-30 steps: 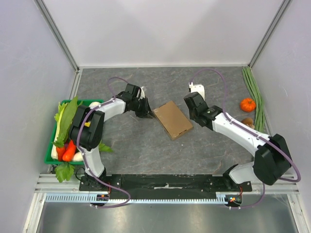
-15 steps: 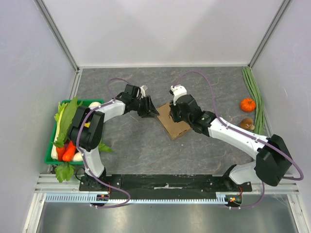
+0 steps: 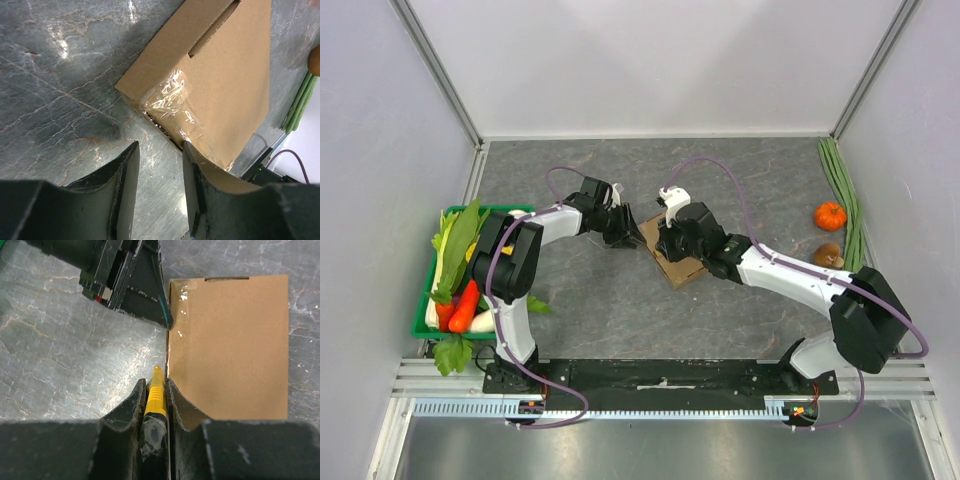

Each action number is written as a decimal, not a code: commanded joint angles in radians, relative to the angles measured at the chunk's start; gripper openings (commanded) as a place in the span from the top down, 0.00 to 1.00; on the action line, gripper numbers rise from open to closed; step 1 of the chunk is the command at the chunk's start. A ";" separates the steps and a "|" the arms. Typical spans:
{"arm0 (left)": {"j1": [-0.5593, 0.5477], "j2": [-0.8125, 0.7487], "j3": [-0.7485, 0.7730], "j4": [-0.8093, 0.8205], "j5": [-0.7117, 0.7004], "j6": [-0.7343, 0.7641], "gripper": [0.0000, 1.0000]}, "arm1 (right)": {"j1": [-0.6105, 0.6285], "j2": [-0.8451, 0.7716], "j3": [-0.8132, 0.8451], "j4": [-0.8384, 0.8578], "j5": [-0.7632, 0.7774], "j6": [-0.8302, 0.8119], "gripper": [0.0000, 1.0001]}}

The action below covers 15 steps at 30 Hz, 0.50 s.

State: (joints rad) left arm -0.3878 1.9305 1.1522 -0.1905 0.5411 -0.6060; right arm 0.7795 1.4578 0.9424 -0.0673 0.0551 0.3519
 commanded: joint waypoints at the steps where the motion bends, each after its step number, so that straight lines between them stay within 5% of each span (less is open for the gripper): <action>1: 0.003 0.025 0.029 -0.020 -0.030 0.044 0.55 | 0.017 0.012 -0.024 0.035 -0.018 0.016 1.00; 15: 0.003 0.030 0.032 -0.032 -0.043 0.061 0.56 | 0.023 0.035 -0.025 0.004 0.060 -0.004 1.00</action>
State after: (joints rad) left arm -0.3878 1.9377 1.1641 -0.1959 0.5354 -0.6006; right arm 0.7994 1.4937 0.9188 -0.0719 0.0738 0.3573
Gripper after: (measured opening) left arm 0.445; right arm 0.228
